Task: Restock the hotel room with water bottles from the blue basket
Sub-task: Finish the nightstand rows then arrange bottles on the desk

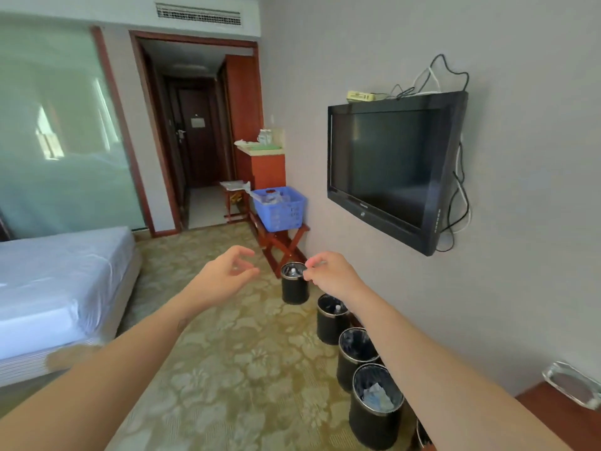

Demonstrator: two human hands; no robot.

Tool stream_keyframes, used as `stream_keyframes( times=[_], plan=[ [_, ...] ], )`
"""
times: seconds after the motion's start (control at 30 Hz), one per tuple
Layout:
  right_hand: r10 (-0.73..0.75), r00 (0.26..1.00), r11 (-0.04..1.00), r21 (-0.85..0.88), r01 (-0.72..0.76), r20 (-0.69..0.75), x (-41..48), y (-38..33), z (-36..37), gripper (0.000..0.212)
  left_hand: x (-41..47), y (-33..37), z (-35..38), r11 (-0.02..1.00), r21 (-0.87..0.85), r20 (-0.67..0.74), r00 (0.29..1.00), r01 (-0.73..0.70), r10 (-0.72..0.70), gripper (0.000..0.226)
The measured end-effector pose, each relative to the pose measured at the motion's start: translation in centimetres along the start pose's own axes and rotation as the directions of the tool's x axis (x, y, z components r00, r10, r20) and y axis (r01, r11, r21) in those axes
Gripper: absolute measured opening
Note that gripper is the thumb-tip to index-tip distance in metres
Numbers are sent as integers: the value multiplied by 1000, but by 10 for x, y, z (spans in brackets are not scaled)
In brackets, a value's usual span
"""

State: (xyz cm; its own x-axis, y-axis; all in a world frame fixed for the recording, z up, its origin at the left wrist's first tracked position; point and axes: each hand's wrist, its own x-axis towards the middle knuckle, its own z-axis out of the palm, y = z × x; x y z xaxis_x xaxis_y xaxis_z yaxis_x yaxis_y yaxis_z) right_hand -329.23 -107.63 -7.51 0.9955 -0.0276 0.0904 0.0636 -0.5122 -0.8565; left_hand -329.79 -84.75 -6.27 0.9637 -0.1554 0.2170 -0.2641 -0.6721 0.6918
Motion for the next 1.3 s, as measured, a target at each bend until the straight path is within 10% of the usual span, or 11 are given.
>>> stream_keyframes(
  times=[1.3],
  plan=[
    [-152,944,984,-40,172,294,185,-61,129,10,124,-119,-43,989,-35,-231,962,144,-148,26]
  ],
)
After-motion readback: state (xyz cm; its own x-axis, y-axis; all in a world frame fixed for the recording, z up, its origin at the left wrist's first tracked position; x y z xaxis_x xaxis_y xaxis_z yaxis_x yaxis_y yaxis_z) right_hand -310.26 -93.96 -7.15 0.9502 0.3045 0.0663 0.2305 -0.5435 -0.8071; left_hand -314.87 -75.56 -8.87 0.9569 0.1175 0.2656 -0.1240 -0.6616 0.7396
